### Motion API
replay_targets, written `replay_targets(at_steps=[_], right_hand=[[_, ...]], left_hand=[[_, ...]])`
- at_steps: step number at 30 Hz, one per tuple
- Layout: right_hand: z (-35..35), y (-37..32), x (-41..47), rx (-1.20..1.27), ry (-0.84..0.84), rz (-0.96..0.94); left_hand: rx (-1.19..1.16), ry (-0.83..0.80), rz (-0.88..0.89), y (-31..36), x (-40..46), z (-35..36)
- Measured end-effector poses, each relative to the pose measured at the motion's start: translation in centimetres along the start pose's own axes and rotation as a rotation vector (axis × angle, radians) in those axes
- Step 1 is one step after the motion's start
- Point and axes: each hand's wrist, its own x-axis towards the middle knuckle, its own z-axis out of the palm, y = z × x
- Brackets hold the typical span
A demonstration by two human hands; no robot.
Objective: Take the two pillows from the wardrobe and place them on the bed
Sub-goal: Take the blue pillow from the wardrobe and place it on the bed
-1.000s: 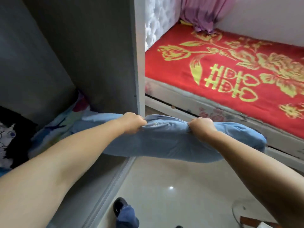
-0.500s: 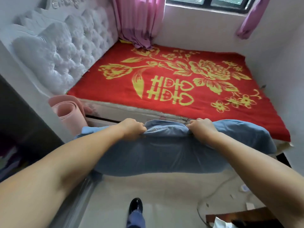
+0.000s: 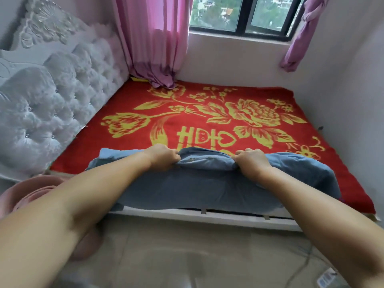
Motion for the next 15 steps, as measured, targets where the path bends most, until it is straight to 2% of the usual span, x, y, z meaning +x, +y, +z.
replay_targets(at_steps=[4, 15], right_hand=[[-1.0, 1.8, 6.6, 0.016, 0.027, 0.003], [-2.1, 4.4, 25.0, -0.005, 0.012, -0.132]], left_hand=[[-0.002, 0.033, -0.039, -5.1, 4.0, 0.0], [0.030, -0.048, -0.209, -15.7, 12.5, 2.7]])
